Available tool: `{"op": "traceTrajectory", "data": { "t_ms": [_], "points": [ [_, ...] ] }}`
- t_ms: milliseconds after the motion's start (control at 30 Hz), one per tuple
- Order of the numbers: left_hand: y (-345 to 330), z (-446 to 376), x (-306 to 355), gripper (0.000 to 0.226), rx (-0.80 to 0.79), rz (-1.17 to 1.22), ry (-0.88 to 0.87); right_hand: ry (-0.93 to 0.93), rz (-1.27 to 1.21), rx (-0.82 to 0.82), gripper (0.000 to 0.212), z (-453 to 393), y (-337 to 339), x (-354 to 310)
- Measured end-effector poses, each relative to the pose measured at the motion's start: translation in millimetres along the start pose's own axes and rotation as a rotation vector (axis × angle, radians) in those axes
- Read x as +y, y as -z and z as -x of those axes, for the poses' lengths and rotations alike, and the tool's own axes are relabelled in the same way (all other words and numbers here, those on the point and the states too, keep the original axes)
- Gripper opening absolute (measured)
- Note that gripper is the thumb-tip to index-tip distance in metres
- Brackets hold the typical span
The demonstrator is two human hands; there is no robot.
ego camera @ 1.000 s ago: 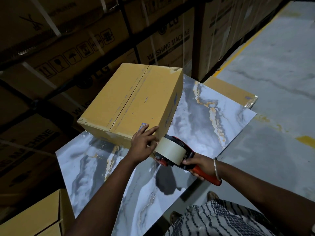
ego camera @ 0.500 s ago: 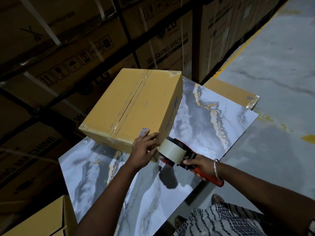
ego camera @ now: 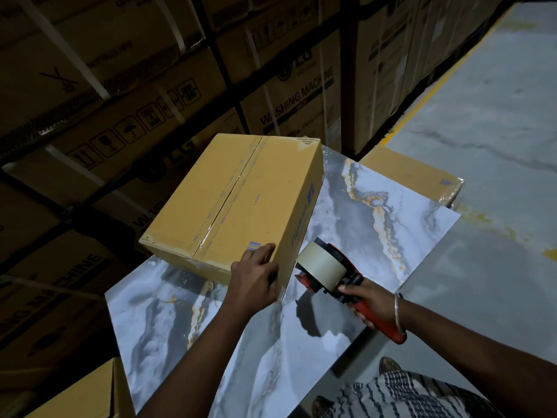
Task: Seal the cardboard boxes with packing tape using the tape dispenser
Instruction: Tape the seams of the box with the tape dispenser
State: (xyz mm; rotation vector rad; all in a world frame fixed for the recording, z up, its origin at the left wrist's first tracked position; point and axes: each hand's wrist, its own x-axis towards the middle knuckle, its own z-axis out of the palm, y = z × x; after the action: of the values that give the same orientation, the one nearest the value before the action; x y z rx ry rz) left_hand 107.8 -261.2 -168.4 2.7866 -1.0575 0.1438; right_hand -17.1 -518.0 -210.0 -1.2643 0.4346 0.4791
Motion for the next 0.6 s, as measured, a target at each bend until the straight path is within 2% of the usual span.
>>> {"op": "traceTrajectory", "data": {
  "t_ms": [100,167,267,333,467,600],
  "points": [
    [4,-5,-1,0.016,-0.045,-0.058,0.0,-0.018,-0.009,0.003,0.02,-2,5,-3],
    [7,-8,0,0.022,-0.077,-0.073,0.012,-0.019,-0.02,-0.006,0.021,-2,7,-7],
    [15,-15,8,0.05,-0.113,0.002,0.131,0.003,-0.021,-0.04,0.024,-1,10,-14],
    [19,-24,9,0.059,-0.142,0.08,0.2,0.015,-0.029,-0.058,0.038,-1,13,-17],
    [21,-27,-4,0.09,-0.219,0.044,0.222,0.02,0.0,-0.07,0.053,-3,20,-25],
    [7,-23,-6,0.105,-0.334,-0.03,0.262,0.03,0.012,-0.13,0.039,-3,25,-38]
  ]
}}
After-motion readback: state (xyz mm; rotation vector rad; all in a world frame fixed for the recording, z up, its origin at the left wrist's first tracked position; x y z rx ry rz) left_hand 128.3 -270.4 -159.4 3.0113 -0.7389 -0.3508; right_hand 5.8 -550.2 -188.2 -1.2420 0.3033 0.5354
